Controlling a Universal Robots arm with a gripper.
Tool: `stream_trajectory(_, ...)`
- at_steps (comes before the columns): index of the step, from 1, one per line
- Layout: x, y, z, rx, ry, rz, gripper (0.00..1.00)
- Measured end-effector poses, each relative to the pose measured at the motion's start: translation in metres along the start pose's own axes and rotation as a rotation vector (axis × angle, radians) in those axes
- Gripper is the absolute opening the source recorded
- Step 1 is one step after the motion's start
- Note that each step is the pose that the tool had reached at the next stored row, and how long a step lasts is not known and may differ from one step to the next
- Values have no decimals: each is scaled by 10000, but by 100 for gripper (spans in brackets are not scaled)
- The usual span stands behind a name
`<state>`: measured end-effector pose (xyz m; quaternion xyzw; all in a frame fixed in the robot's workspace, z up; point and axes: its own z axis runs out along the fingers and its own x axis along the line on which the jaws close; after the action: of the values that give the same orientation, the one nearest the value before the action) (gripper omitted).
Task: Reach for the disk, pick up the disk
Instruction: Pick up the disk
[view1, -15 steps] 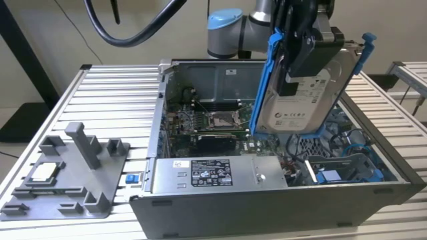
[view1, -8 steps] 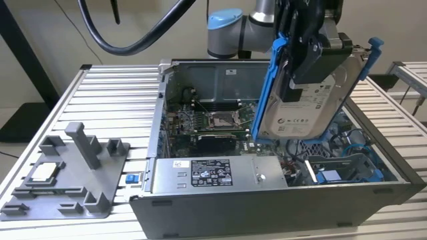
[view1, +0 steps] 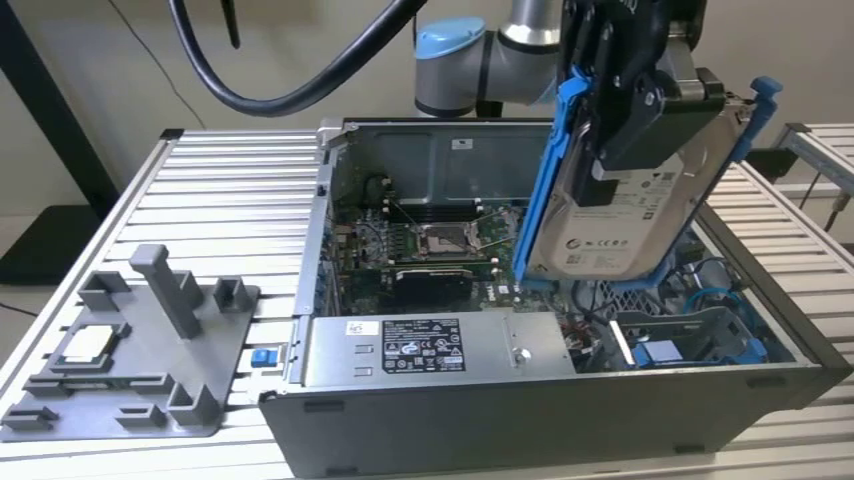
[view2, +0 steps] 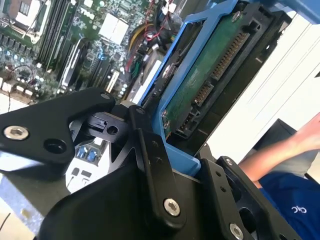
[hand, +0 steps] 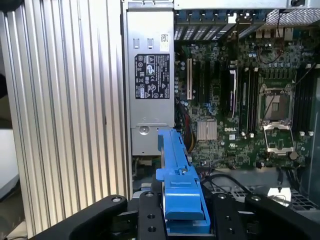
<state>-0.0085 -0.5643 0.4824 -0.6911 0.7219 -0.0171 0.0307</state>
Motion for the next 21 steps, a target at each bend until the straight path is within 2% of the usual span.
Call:
stream_trajectory(5,-5,-104,7,-3,0,0,0)
stream_trajectory(14,-6,-126,8,-3,1,-2,0)
stream_trajectory(17,-9,-203,13,-4,2,0,0)
stream_trajectory(21,-17,-379,26,-10,1,0,0)
